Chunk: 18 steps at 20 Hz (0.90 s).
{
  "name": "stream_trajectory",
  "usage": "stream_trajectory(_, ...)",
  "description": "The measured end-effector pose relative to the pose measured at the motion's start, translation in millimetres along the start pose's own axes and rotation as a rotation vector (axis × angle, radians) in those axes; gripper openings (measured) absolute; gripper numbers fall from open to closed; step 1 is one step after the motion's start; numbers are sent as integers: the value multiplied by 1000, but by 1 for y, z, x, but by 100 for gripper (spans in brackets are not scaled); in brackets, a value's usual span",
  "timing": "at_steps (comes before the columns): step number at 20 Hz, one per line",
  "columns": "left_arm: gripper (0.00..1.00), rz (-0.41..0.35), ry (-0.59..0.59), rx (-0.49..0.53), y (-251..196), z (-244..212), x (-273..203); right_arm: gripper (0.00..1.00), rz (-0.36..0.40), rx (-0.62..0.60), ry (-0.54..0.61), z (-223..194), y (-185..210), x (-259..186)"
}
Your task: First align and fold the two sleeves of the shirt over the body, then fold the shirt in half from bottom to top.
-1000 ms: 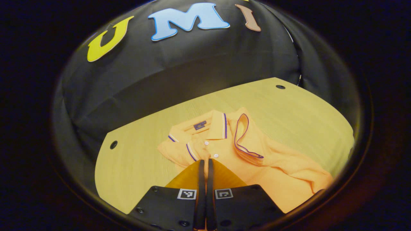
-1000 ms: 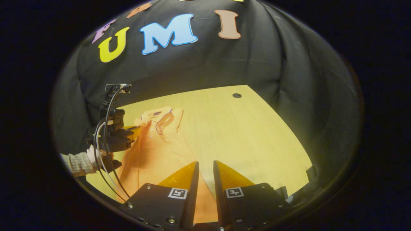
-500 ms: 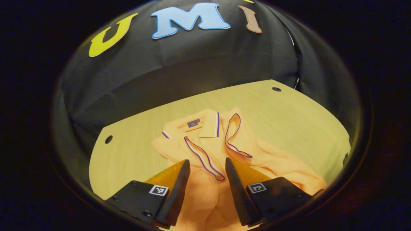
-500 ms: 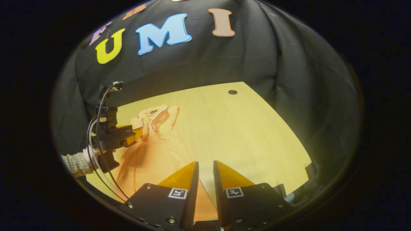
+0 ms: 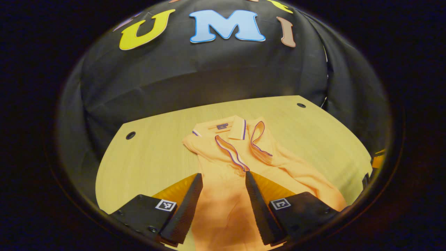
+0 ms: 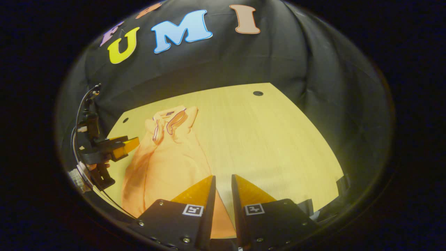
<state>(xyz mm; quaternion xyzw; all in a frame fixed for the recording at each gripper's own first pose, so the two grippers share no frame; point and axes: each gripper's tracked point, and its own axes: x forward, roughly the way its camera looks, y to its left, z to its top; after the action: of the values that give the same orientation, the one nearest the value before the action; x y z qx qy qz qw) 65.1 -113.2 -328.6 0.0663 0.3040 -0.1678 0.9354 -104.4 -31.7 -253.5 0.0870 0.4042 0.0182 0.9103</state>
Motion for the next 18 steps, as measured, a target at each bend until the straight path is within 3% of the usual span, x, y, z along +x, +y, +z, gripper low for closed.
stream_trajectory(2, 93, 21, 34, -15, 9, -26, -21, 29, 17, -7, 29, -9, 3, 6)
stream_trajectory(7, 90, 38, 145, -84, 12, -97, -71, 29, 44, -33, 115, -32, 11, 21)
stream_trajectory(9, 94, 39, 190, -114, 12, -121, -86, 29, 53, -40, 156, -42, 15, 26)
stream_trajectory(12, 92, 44, 248, -165, 14, -148, -106, 41, 56, -65, 212, -56, 17, 28)
stream_trajectory(17, 92, 28, 311, -194, 13, -171, -125, 51, 65, -84, 303, -80, 24, 32)
stream_trajectory(18, 94, 19, 322, -191, 12, -174, -126, 57, 60, -88, 320, -85, 23, 35)
